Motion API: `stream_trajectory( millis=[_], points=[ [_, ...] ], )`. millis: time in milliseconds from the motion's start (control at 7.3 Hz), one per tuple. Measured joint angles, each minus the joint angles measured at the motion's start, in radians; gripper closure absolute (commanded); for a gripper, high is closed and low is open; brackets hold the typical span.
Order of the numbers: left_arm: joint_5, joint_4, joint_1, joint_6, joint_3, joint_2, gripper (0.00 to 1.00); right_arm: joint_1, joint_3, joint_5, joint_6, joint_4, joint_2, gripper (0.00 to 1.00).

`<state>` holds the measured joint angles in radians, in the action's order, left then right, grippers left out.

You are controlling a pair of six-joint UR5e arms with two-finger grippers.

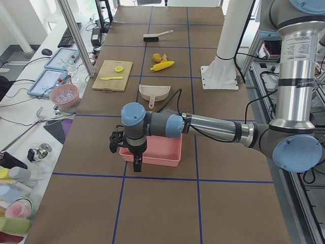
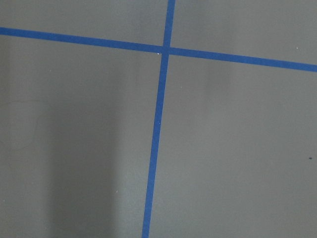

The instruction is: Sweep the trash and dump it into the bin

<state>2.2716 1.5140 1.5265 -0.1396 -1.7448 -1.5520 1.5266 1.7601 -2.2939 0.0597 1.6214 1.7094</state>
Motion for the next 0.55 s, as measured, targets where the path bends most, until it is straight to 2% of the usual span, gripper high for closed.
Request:
stream_trajectory(
  millis=[274,548],
  points=[
    [0.001,0.000,0.001,0.000,-0.012,0.001,0.01,-0.025,0.002,-0.024,-0.075,0.000,-0.009,0.00],
    [0.009,0.000,0.000,0.000,-0.016,-0.004,0.01,-0.171,0.033,-0.051,-0.268,0.000,-0.044,0.00]
  ],
)
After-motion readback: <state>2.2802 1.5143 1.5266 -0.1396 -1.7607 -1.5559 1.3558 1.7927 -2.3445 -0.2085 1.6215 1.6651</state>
